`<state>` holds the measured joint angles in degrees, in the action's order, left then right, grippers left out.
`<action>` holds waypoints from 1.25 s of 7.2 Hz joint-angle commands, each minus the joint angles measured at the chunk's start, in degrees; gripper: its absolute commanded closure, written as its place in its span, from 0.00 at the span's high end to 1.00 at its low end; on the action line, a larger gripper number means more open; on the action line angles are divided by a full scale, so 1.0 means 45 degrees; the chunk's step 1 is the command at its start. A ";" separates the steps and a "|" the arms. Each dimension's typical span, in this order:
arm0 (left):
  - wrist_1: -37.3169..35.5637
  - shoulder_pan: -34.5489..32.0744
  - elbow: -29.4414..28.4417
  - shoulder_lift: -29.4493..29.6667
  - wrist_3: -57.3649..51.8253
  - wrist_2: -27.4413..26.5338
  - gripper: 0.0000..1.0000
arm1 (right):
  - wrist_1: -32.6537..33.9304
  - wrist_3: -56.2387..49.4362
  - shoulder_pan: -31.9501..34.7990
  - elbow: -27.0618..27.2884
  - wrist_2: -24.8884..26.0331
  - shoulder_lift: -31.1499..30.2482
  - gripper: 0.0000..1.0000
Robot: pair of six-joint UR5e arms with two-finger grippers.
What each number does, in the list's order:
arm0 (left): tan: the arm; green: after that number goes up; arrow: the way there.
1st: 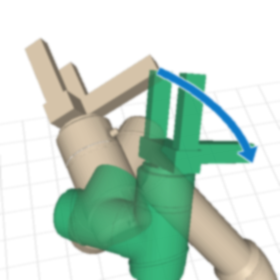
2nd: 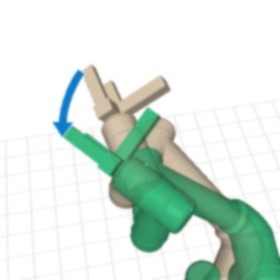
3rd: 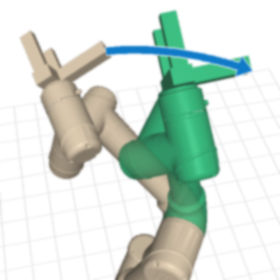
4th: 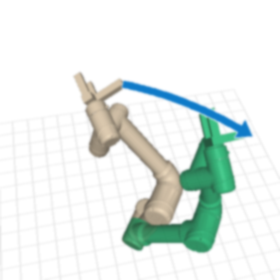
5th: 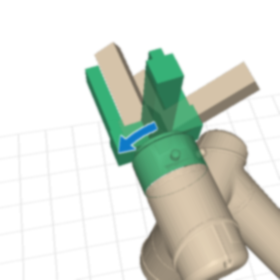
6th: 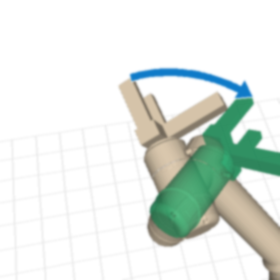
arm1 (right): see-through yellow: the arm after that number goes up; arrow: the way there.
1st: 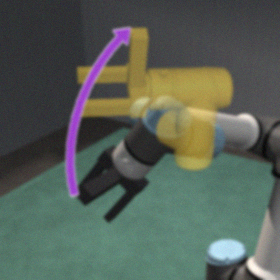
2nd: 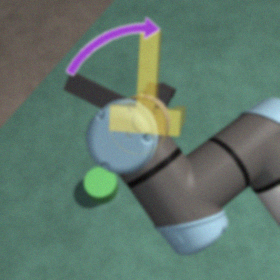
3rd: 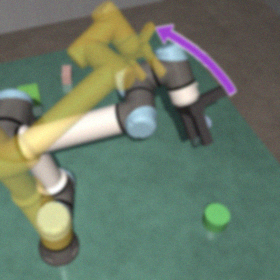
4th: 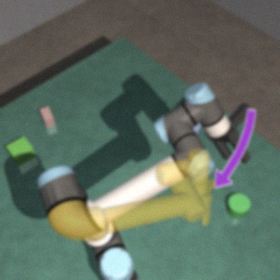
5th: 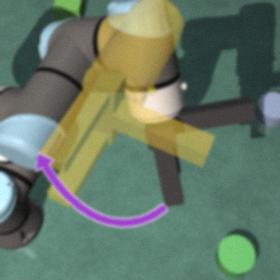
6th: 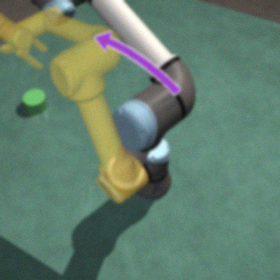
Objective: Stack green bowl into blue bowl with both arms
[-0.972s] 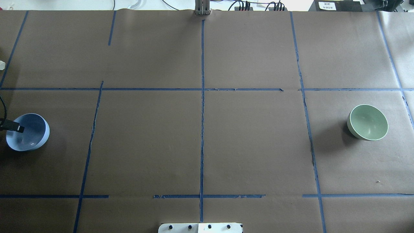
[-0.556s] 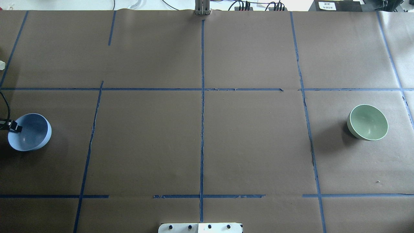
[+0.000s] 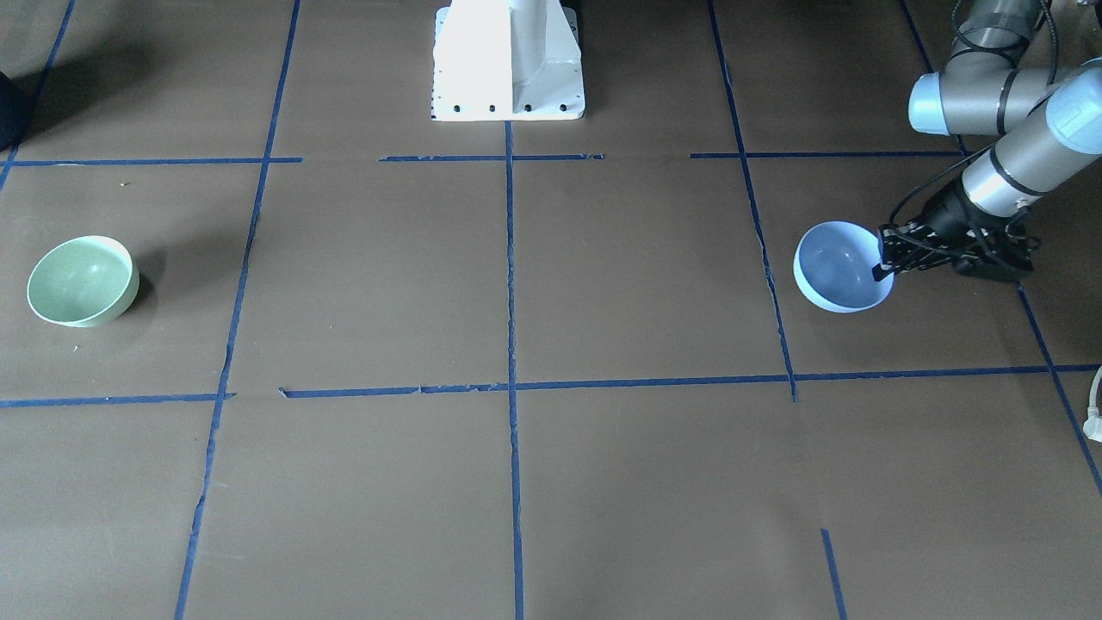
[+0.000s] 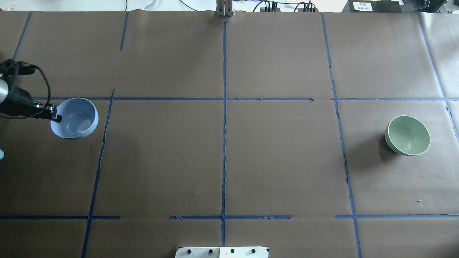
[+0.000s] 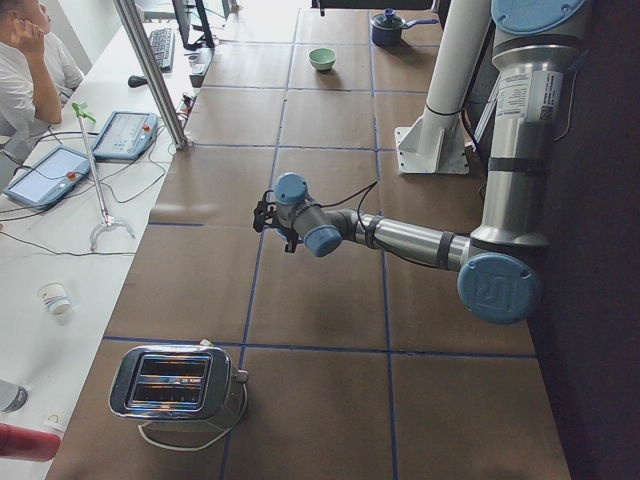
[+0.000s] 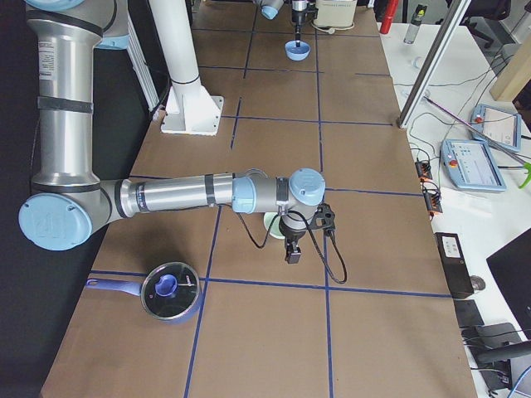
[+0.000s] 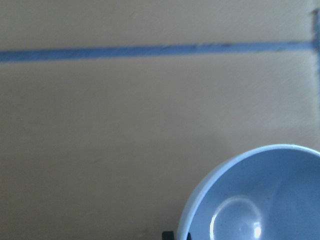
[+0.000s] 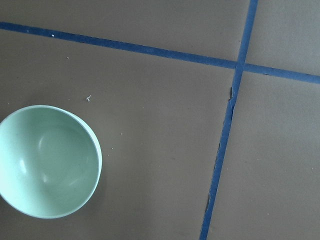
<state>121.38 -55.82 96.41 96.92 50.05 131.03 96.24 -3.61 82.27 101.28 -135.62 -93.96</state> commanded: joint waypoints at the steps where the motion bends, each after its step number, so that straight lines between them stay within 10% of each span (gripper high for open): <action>1: -0.2897 0.2369 0.0157 0.3736 0.2786 -0.1430 0.00 | 0.0020 0.0000 -0.0001 -0.0027 -0.0019 0.0000 1.00; 3: -0.3672 0.5324 -0.0658 0.6225 0.5217 -0.3952 0.00 | 0.0020 0.0000 -0.0020 -0.0047 -0.0038 0.0039 1.00; 6: -0.3496 0.6017 -0.1972 0.7388 0.5499 -0.4665 0.02 | 0.0001 0.0020 -0.0020 -0.0066 -0.0449 -0.0019 1.00; 7: -0.3515 0.6018 -0.1895 0.7369 0.5422 -0.4665 0.15 | 0.0001 0.0001 -0.0020 -0.0066 -0.0449 -0.0019 1.00; 8: -0.3535 0.5998 -0.1817 0.7291 0.5227 -0.4762 0.98 | 0.0001 -0.0019 -0.0020 -0.0047 -0.0449 0.0000 1.00; 9: -0.3690 0.5843 -0.1487 0.7310 0.5051 -0.4840 1.00 | -0.0019 0.0000 -0.0059 0.0050 -0.0429 0.0097 1.00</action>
<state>105.33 -29.03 88.51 129.83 73.70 109.70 96.22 -3.63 82.10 101.15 -137.61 -93.88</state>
